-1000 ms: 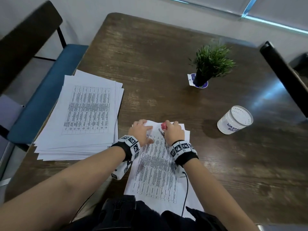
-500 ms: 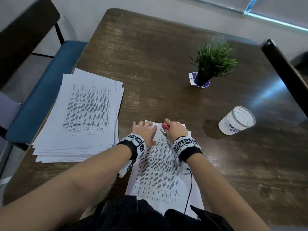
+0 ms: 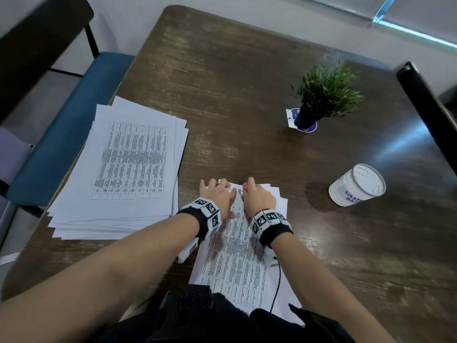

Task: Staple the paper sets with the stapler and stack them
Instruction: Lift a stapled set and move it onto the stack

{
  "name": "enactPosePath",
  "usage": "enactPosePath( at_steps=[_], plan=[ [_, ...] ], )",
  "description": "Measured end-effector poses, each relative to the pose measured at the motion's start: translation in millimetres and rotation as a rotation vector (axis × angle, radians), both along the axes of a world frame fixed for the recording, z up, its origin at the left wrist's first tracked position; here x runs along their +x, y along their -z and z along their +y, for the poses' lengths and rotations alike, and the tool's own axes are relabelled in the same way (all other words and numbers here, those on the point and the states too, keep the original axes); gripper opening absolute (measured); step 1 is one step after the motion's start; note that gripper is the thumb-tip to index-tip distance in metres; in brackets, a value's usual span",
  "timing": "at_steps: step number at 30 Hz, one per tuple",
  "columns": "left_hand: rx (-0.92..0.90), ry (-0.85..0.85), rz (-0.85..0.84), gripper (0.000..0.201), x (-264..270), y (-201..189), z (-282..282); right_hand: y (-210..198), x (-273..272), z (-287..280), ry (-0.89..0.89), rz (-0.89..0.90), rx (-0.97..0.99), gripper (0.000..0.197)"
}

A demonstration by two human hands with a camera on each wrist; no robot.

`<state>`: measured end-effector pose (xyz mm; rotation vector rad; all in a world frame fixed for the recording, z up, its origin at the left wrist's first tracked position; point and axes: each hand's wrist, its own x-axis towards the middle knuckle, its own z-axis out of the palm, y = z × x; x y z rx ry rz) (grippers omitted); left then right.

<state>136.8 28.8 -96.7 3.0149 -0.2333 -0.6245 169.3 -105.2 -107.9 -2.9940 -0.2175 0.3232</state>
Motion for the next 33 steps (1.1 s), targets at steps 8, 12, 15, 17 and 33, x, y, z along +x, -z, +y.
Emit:
enactPosePath(
  at_steps=[8,12,15,17,33],
  plan=[
    [0.007,-0.010,-0.003,0.075,-1,-3,-1,3,9,-5,-0.071,-0.051,-0.015,0.023],
    [0.000,-0.020,-0.003,0.073,-1,-3,-1,7,5,5,0.057,-0.029,0.018,0.022],
    [-0.001,-0.024,-0.009,0.073,-1,-4,-2,6,3,8,0.107,-0.014,0.026,0.021],
    [0.008,-0.024,-0.007,0.073,-2,-5,-2,5,1,10,0.142,-0.006,0.046,0.020],
    [-0.011,-0.052,-0.010,0.075,1,4,-3,8,22,15,0.004,-0.037,0.014,0.027]
  ],
)
